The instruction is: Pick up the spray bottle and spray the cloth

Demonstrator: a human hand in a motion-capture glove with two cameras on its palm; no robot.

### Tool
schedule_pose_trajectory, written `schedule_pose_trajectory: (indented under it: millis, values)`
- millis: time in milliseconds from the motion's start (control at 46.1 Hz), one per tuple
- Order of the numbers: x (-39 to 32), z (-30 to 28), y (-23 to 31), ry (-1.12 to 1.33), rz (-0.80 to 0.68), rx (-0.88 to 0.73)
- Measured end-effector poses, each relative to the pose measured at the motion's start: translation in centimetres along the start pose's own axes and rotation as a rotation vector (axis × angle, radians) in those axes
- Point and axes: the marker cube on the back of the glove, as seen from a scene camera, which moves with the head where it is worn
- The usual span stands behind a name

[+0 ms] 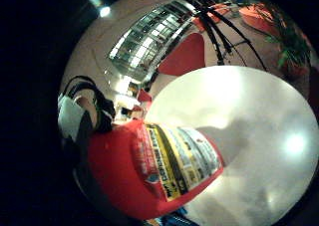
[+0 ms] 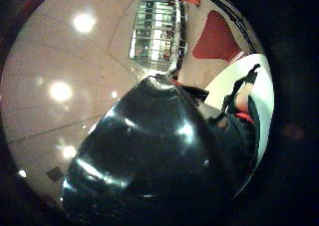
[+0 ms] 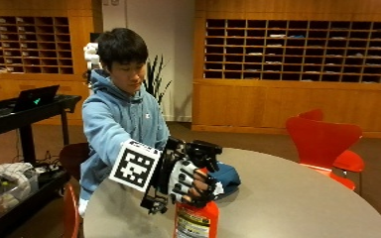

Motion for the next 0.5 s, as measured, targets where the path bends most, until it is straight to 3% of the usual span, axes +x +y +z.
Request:
schedule_pose_trajectory:
  millis: [217,347,499]
  values:
    - [-4.3,2.0,0.6,0.197,-0.159,-0.352]
    - [-8.1,2.9,3.0,0.418,-0.349,-0.620]
    - [-12.5,3.4,5.6,0.706,-0.464,-0.802]
